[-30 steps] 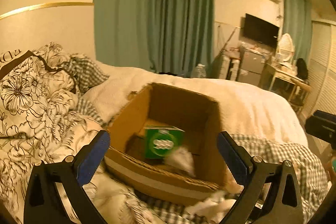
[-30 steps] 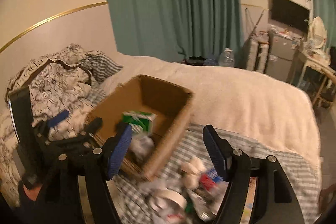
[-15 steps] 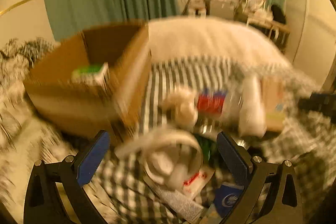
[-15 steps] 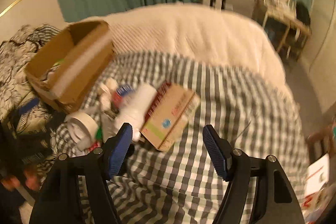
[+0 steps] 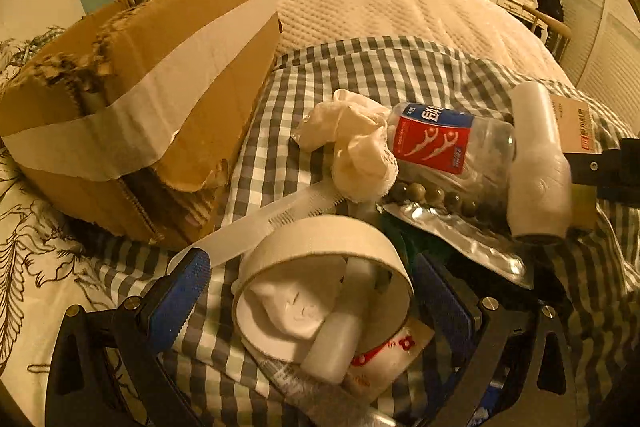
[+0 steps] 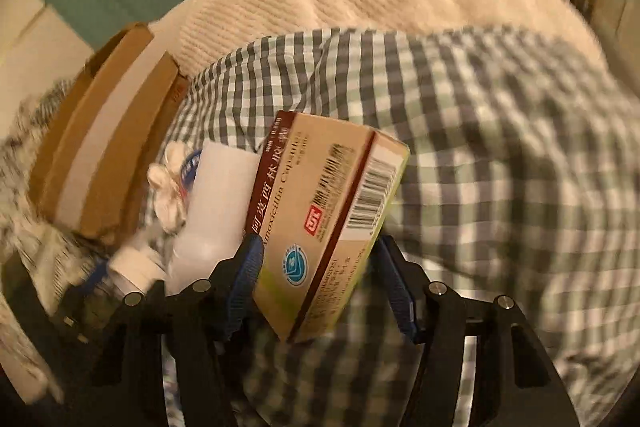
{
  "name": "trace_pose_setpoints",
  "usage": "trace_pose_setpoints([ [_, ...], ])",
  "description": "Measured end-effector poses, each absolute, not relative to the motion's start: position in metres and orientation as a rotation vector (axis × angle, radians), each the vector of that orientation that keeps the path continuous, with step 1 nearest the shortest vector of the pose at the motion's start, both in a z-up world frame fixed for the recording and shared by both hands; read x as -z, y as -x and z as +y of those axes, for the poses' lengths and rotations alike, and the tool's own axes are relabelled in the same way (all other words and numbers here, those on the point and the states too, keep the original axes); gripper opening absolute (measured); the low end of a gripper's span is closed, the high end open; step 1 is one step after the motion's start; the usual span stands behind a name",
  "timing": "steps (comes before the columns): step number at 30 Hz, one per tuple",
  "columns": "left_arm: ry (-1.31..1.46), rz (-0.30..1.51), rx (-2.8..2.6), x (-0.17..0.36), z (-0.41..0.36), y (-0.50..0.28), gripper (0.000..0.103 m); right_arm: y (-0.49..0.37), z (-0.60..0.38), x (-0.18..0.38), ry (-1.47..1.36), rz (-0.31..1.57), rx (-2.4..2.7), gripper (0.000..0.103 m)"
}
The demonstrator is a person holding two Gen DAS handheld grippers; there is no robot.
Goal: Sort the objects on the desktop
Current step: 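Grasp the white tape roll with the left gripper while the right grasps the red-labelled box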
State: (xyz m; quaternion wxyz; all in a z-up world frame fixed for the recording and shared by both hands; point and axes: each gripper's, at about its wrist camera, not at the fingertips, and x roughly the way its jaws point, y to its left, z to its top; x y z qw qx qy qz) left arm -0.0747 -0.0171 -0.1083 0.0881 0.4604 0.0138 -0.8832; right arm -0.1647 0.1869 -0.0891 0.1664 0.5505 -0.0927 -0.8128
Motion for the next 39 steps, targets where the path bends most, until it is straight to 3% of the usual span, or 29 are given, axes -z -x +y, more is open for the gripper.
trace_pose_setpoints([
  [1, -1.378, 0.052, 2.625, 0.109, -0.016, 0.076, 0.100, 0.166, 0.186, 0.090, -1.571, -0.279, 2.306, 0.056],
  [2, -1.393, 0.081, 2.626, 0.111, -0.017, 0.078, 0.087, 0.164, 0.184, 0.088, -1.563, -0.270, 2.303, 0.051],
  [3, -1.407, 0.110, 2.634, 0.112, -0.021, 0.078, 0.082, 0.162, 0.183, 0.086, -1.550, -0.252, 2.310, 0.048],
  [7, -1.421, 0.219, 2.652, 0.106, -0.032, 0.072, 0.082, 0.153, 0.182, 0.075, -1.508, -0.252, 2.334, 0.040],
  [11, -1.386, 0.203, 2.695, 0.093, -0.032, 0.059, 0.079, 0.133, 0.184, 0.054, -1.460, -0.168, 2.391, 0.036],
  [17, -1.320, 0.135, 2.773, 0.070, -0.027, 0.044, 0.041, 0.102, 0.185, 0.018, -1.356, -0.018, 2.524, 0.032],
  [18, -1.324, 0.133, 2.776, 0.070, -0.027, 0.043, 0.040, 0.097, 0.184, 0.013, -1.340, -0.002, 2.534, 0.031],
  [22, -1.340, 0.147, 2.781, 0.071, -0.032, 0.042, 0.042, 0.089, 0.180, 0.008, -1.330, 0.044, 2.542, 0.030],
  [23, -1.341, 0.141, 2.782, 0.071, -0.031, 0.041, 0.052, 0.088, 0.178, 0.010, -1.342, 0.062, 2.538, 0.030],
  [24, -1.350, 0.128, 2.775, 0.074, -0.028, 0.047, 0.074, 0.088, 0.175, 0.014, -1.362, 0.088, 2.528, 0.030],
  [26, -1.377, 0.064, 2.721, 0.081, -0.024, 0.050, 0.096, 0.089, 0.169, 0.023, -1.398, 0.127, 2.510, 0.030],
  [34, -1.580, -0.041, 2.627, 0.119, -0.013, 0.071, 0.096, 0.093, 0.153, 0.044, -1.443, 0.247, 2.493, 0.030],
  [36, -1.623, -0.002, 2.613, 0.126, -0.016, 0.076, 0.089, 0.094, 0.150, 0.048, -1.458, 0.256, 2.489, 0.030],
  [39, -1.631, 0.117, 2.636, 0.123, -0.027, 0.074, 0.089, 0.097, 0.147, 0.057, -1.493, 0.282, 2.477, 0.030],
])
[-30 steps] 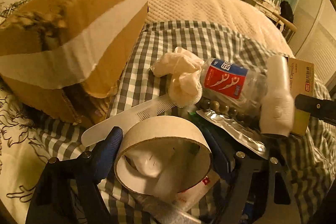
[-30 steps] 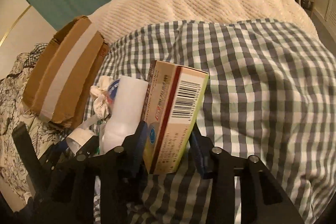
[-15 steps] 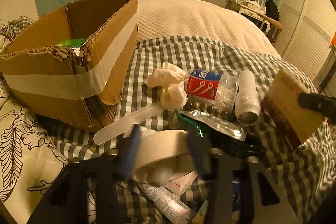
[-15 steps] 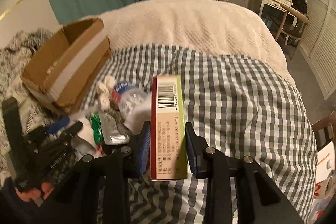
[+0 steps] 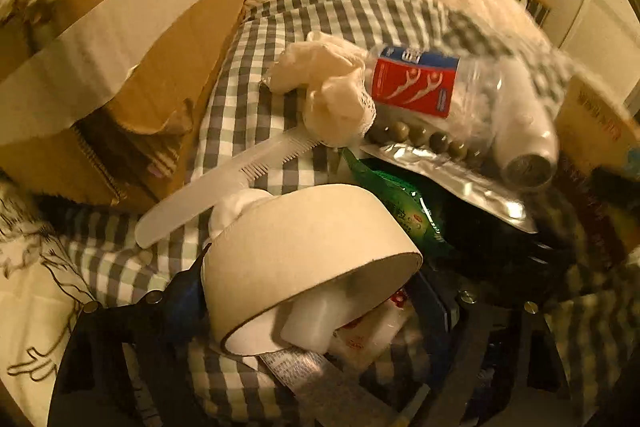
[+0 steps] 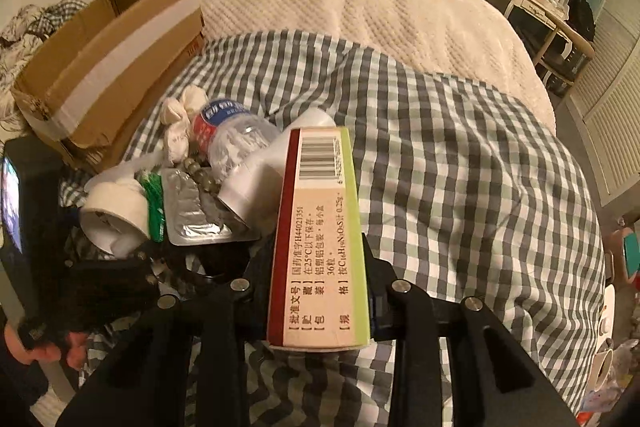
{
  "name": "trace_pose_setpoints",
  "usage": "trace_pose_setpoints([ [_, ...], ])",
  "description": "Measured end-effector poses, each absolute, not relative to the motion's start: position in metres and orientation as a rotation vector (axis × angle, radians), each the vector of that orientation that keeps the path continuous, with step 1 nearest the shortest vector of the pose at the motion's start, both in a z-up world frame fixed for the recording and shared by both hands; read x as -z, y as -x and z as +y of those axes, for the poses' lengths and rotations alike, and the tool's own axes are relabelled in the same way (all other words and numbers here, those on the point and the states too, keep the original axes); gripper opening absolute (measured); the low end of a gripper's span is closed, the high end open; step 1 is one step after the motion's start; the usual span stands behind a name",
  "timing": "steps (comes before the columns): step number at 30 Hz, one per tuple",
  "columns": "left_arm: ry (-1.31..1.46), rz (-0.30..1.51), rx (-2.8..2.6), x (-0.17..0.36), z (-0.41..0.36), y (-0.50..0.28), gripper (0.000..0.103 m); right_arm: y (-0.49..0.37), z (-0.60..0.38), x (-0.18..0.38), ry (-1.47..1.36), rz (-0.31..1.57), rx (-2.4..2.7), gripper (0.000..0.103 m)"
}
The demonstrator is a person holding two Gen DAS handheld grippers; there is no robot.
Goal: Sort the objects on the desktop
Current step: 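Grasp the white tape roll with the left gripper while the right grasps the red-labelled box, then carry tape roll and red-labelled box into the cardboard box and release both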
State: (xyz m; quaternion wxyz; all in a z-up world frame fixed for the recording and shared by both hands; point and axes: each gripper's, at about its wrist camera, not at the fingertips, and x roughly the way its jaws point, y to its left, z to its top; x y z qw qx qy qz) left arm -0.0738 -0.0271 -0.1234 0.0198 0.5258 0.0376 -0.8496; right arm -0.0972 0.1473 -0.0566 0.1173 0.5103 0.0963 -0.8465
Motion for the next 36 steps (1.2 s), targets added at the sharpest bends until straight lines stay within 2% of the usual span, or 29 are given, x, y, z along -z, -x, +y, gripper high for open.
trace_pose_setpoints([
  [10, -1.644, 0.129, 2.667, 0.061, -0.035, 0.024, 0.088, 0.069, 0.162, 0.025, -1.450, 0.243, 2.521, 0.028],
  [18, -1.355, 0.115, 2.815, 0.012, -0.026, -0.013, 0.089, 0.037, 0.165, 0.007, -1.357, 0.159, 2.529, 0.028],
  [25, -1.189, 0.154, 2.870, -0.009, -0.036, -0.017, 0.089, 0.016, 0.156, -0.013, -1.238, 0.201, 2.594, 0.028],
  [36, -1.003, 0.217, 2.882, -0.078, -0.060, 0.017, 0.089, 0.015, 0.180, -0.065, -1.056, -0.033, 2.602, 0.028],
])
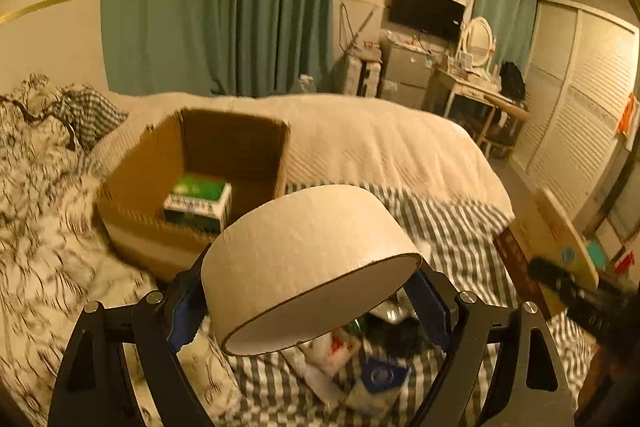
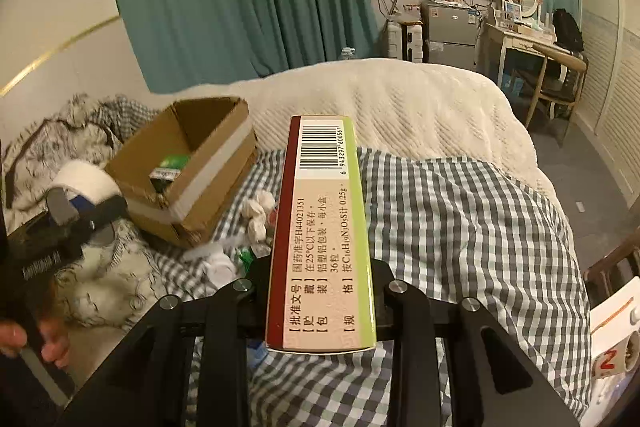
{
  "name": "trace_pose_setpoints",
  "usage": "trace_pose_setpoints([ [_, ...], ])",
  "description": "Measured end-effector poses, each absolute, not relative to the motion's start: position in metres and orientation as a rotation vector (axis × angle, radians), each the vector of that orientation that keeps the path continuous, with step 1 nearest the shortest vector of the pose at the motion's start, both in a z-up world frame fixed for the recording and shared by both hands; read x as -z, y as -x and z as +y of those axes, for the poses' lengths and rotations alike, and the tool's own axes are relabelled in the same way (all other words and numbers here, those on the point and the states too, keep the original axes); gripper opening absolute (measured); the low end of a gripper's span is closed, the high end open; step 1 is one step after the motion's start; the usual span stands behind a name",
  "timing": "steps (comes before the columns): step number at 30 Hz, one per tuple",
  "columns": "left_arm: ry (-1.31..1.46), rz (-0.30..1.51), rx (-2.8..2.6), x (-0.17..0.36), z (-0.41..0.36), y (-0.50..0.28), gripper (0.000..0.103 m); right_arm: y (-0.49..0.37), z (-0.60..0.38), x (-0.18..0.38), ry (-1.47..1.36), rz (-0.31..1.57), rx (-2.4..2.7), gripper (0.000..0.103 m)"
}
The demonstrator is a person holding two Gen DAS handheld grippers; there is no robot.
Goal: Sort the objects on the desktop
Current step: 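Carry tape roll and red-labelled box into the cardboard box and release both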
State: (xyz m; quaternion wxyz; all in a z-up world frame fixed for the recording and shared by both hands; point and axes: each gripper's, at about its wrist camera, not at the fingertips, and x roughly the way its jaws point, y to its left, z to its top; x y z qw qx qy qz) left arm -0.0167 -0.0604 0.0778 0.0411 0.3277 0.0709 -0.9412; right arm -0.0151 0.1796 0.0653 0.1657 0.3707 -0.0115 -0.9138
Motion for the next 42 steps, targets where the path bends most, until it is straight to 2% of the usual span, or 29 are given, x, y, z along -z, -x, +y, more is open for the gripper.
trace_pose_setpoints([
  [5, -0.943, 0.217, 2.873, -0.081, -0.074, 0.039, 0.089, 0.028, 0.183, -0.063, -1.066, -0.041, 2.624, 0.028],
  [10, -1.006, 0.259, 2.852, -0.082, -0.095, 0.072, 0.089, 0.043, 0.179, -0.079, -1.049, -0.065, 2.590, 0.028],
  [17, -0.916, 0.135, 2.842, -0.091, -0.109, 0.102, 0.089, 0.070, 0.131, -0.115, -0.951, 0.050, 2.591, 0.028],
  [22, -0.883, 0.135, 2.842, -0.083, -0.133, 0.110, 0.089, 0.082, 0.091, -0.122, -0.922, 0.136, 2.545, 0.028],
  [32, -0.911, 0.069, 2.768, -0.054, -0.180, 0.125, 0.089, 0.104, -0.008, -0.104, -0.898, 0.240, 2.429, 0.028],
  [42, -0.990, 0.123, 2.678, -0.030, -0.220, 0.139, 0.089, 0.148, -0.081, -0.072, -0.971, 0.170, 2.335, 0.028],
])
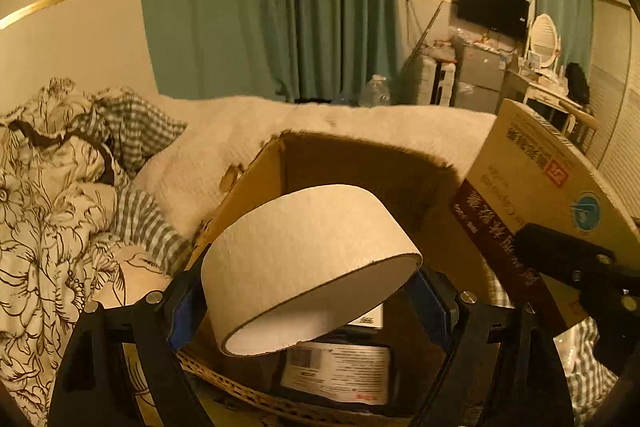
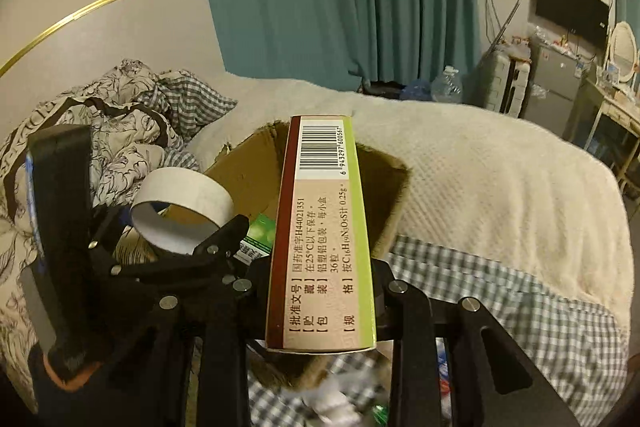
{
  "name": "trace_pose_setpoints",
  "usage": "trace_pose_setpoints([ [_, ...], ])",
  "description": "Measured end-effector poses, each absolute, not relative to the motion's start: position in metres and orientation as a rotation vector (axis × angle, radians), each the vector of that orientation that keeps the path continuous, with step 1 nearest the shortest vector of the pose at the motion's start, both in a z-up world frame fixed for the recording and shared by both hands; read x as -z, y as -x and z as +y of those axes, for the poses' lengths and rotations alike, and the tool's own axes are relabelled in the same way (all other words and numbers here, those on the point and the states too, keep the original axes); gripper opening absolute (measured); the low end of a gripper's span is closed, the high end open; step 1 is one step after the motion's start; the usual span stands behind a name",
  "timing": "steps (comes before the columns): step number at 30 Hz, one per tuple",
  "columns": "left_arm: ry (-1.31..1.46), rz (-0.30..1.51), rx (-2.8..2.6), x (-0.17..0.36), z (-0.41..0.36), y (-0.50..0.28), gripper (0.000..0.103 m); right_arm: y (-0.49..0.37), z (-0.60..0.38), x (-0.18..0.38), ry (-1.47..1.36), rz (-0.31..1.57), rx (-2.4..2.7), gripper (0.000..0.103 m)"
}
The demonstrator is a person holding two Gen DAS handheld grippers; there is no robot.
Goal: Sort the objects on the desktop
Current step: 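Carry tape roll and red-labelled box into the cardboard box and release both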
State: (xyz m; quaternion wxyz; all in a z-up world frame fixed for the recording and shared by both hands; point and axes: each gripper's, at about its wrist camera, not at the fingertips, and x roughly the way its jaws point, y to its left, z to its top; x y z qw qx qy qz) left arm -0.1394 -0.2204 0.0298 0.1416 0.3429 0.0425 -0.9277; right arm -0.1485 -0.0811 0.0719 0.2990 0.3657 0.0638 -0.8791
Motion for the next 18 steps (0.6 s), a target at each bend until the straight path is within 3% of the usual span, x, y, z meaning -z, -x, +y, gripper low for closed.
trace_pose_setpoints([
  [11, -1.042, 0.099, 2.627, -0.011, -0.223, 0.146, 0.091, 0.172, -0.105, -0.055, -0.993, 0.060, 2.302, 0.030],
  [13, -1.043, 0.083, 2.620, -0.011, -0.221, 0.146, 0.097, 0.176, -0.103, -0.057, -0.992, 0.002, 2.288, 0.041],
  [14, -1.037, 0.080, 2.618, -0.012, -0.220, 0.145, 0.101, 0.176, -0.100, -0.059, -0.987, -0.015, 2.295, 0.059],
  [15, -1.030, 0.082, 2.621, -0.013, -0.220, 0.145, 0.103, 0.174, -0.097, -0.060, -0.977, -0.030, 2.314, 0.072],
  [18, -1.018, 0.089, 2.640, -0.014, -0.218, 0.142, 0.103, 0.169, -0.092, -0.069, -0.931, -0.019, 2.348, 0.072],
])
